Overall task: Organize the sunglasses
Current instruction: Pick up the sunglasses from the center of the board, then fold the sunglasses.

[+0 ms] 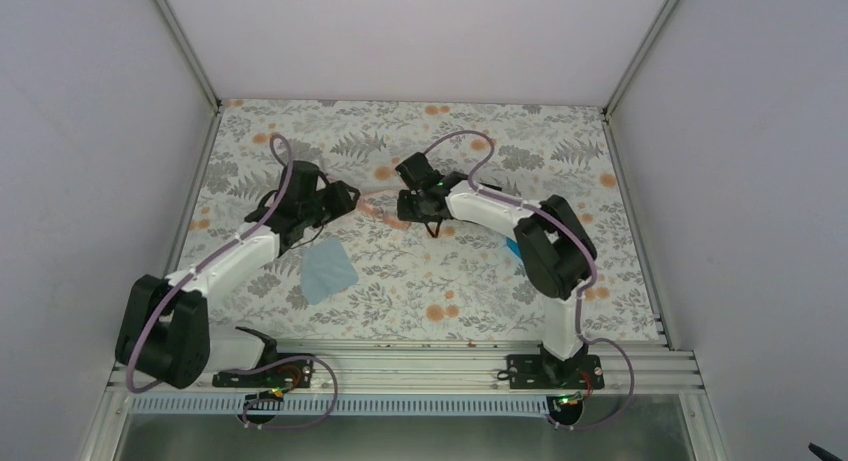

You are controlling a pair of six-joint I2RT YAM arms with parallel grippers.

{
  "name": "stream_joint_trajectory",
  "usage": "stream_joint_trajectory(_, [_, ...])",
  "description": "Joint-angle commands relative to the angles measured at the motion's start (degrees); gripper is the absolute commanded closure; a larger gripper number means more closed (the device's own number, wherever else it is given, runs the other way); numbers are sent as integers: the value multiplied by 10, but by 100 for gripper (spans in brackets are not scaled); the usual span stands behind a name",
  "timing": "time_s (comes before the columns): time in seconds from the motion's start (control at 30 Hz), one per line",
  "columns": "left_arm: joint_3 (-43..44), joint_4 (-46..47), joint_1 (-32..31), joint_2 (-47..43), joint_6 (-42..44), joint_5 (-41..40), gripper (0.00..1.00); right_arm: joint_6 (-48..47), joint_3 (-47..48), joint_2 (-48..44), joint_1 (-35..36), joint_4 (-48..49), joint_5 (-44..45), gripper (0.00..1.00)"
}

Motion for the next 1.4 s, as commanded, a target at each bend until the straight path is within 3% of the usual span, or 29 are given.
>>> stream_joint_trajectory(0.0, [17,-1,2,-61,1,-7,54,28,-21,-76,5,27,77,96])
stream_joint_trajectory(0.2, [35,0,-7,-102,4,-4,44,58,-3,-112,11,10,172,96])
stream_joint_trajectory(0.57, [47,36,-69,-71,-73,-29,43,86,57,-113,79,-17,306,96])
stream_joint_trajectory(0.9, [67,22,-84,-35,-123,-83,63,86,70,-109,105,-14,339,96])
stream_joint_trajectory(1.1, [72,30,-87,-25,-141,-92,65,83,74,-100,119,-6,344,96])
stream_joint_trajectory(1.37, [79,19,-88,-8,-150,-102,76,83,89,-87,133,-1,347,96])
